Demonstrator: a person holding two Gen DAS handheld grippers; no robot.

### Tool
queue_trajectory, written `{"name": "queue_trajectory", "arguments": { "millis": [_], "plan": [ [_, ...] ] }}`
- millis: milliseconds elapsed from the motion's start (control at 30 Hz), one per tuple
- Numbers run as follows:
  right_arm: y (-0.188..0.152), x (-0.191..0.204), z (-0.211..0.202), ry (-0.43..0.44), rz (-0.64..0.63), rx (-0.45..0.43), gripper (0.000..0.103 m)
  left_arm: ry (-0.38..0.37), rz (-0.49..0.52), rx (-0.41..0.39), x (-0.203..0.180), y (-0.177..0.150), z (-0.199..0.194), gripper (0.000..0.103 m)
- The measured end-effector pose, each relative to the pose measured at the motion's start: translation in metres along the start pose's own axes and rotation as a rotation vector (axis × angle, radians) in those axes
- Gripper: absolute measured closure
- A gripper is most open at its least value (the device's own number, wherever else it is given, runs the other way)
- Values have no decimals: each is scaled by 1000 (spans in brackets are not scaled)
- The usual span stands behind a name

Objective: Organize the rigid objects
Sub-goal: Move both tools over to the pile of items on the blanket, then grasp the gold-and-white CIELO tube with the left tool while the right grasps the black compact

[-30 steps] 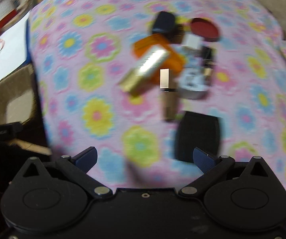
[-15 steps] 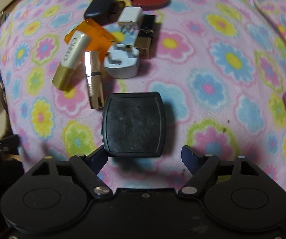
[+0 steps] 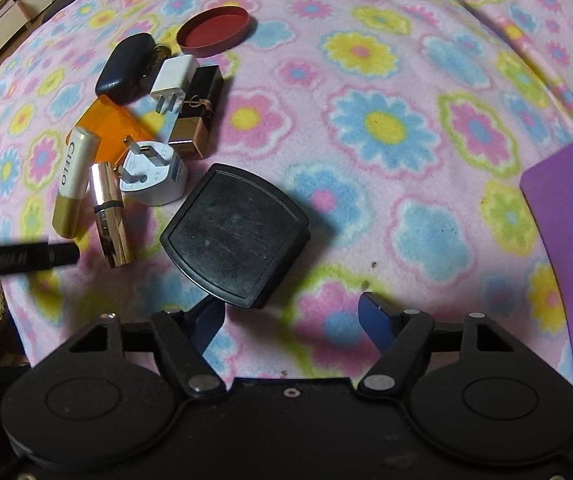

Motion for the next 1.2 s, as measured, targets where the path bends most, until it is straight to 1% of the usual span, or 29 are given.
{"name": "queue_trajectory", "arguments": {
  "millis": [67, 100, 167, 200, 267, 333, 400, 500, 600, 633, 700, 767, 867, 1000, 1133, 1200],
  "plan": [
    [-1, 3, 3, 3, -1, 2, 22, 29, -48, -4, 13, 11, 0, 7],
    [0, 3, 4, 2, 0, 1, 20, 60, -68, -12, 19, 18, -1, 7],
    [-1, 5, 5, -4, -6, -2, 16, 126, -87, -27, 29, 28, -3, 8],
    [-1, 6, 6, -5, -12, -2, 13, 140, -81, -34, 32, 31, -5, 8],
    [-1, 9, 7, -3, -25, 0, 9, 119, -47, -46, 32, 31, -10, 8],
    [-1, 10, 8, -5, -29, -1, 6, 88, 5, -57, 28, 26, -13, 8],
    [-1, 11, 9, -4, -32, -2, 2, 64, 59, -61, 23, 22, -14, 8],
    [-1, 12, 9, -8, -42, -5, 1, 30, 167, -81, 8, 20, -15, 8],
    [0, 13, 10, -11, -56, -2, 0, 47, 304, -115, -10, 16, -21, 7],
    [0, 13, 10, -14, -60, -2, 0, 59, 342, -123, -16, 15, -22, 7],
    [1, 15, 11, -22, -72, -1, 0, 57, 396, -119, -26, 15, -22, 7],
    [2, 16, 13, -33, -83, 0, 0, 41, 422, -104, -35, 18, -19, 7],
    [4, 16, 14, -45, -96, -2, 0, 31, 428, -70, -43, 24, -11, 7],
    [6, 16, 16, -47, -105, -2, 0, 34, 421, -39, -49, 33, 1, 8],
    [8, 16, 18, -47, -114, -3, 0, 58, 433, -15, -55, 35, 8, 7],
    [10, 15, 18, -45, -122, 0, 0, 49, 437, -4, -56, 37, 9, 6]
  ]
}}
Point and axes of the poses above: each gripper's, at about its wrist camera, not at the fingertips, and z roughly the way its jaws point, x to its left, y to its top, the point moved 6 cm from there along z, roughly the way its jaws point, and after that the axes turned 13 degrees about x, right-handed, at the moved point
